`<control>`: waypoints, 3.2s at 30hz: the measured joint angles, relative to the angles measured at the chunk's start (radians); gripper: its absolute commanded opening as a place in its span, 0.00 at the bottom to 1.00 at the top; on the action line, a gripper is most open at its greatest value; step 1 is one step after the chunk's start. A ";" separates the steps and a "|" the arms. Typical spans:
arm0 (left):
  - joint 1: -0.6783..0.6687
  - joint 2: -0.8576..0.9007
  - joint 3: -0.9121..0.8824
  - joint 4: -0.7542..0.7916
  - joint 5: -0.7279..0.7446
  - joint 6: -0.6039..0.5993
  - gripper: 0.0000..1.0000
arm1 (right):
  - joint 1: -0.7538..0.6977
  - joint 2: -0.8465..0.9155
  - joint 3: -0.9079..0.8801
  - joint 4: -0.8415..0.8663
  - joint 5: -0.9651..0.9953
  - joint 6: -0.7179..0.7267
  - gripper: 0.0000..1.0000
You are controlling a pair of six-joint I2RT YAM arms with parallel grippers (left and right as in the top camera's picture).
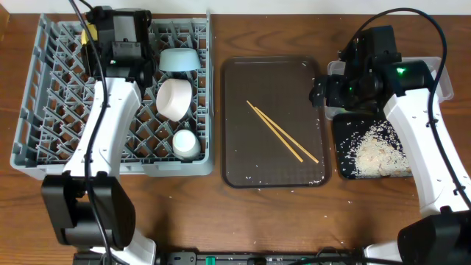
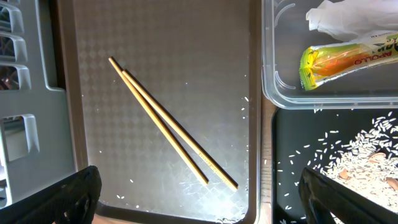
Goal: Sort waste into correct bins and load items into the dishwasher
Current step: 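Lower the yellow plate upright into the rack's back row, then release the plate and move the left gripper to the chopsticks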
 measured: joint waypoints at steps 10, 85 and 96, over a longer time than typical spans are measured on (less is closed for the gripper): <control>0.000 0.069 0.000 0.020 -0.004 0.063 0.07 | 0.000 0.000 0.000 0.000 0.000 0.000 0.99; -0.679 0.329 -0.001 -0.198 0.877 -1.085 0.56 | 0.000 0.000 0.000 0.000 0.000 0.000 0.99; -0.680 0.362 -0.001 -0.174 0.877 -1.169 0.54 | 0.000 0.000 0.000 0.000 0.000 0.000 0.99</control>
